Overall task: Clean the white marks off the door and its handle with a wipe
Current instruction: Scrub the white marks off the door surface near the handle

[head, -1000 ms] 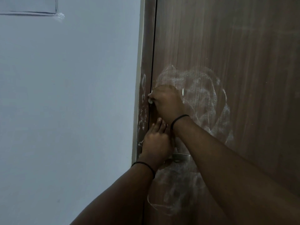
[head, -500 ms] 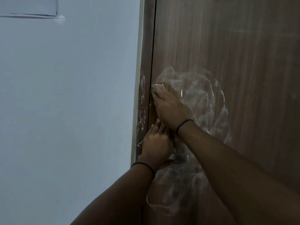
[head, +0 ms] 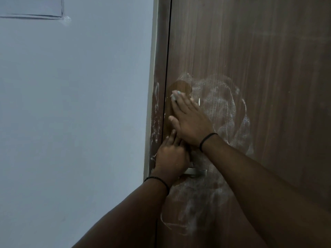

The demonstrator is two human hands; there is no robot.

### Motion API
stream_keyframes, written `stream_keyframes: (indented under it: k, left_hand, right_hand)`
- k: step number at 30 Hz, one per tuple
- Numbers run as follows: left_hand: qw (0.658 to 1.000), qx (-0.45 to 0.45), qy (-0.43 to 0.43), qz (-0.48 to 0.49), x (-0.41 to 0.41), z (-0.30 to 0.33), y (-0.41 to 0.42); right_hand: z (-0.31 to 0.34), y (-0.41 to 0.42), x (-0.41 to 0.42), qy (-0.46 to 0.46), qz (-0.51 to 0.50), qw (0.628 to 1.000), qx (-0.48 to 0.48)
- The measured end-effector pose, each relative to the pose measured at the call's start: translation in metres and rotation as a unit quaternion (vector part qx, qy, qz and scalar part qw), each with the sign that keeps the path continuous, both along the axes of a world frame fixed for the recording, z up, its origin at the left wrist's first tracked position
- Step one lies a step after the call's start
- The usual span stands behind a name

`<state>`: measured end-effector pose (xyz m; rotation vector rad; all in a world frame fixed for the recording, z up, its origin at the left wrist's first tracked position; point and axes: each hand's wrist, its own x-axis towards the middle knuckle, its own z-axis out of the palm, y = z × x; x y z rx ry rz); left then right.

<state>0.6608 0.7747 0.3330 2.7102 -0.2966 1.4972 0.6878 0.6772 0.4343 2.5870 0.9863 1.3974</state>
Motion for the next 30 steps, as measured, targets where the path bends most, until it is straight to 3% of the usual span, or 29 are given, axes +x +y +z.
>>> stream_keyframes:
  k: [6,12,20,27,30]
  left_hand:
    - [0.999,0.003,0.034,0.033,0.004,-0.004,0.0]
    - [0.999,0.018,0.031,0.029,0.003,0.0,0.001]
    - [0.999,0.006,0.028,0.039,0.002,-0.002,-0.002]
    - [0.999,0.005,0.033,0.024,0.002,-0.003,0.0]
    - [0.999,0.013,0.032,0.034,0.001,-0.003,0.0]
  right_hand:
    - [0.039,0.011,0.002,0.037,-0.006,0.992,0.119]
    - [0.01,0.007,-0.003,0.019,0.034,0.999,0.02]
    - [0.047,0.003,0.002,0.034,0.003,0.992,0.12]
    - [-0.031,-0.032,-0.001,0.035,-0.008,0.998,0.046]
    - [-0.015,-0.046,0.003,0.035,-0.031,0.996,0.078]
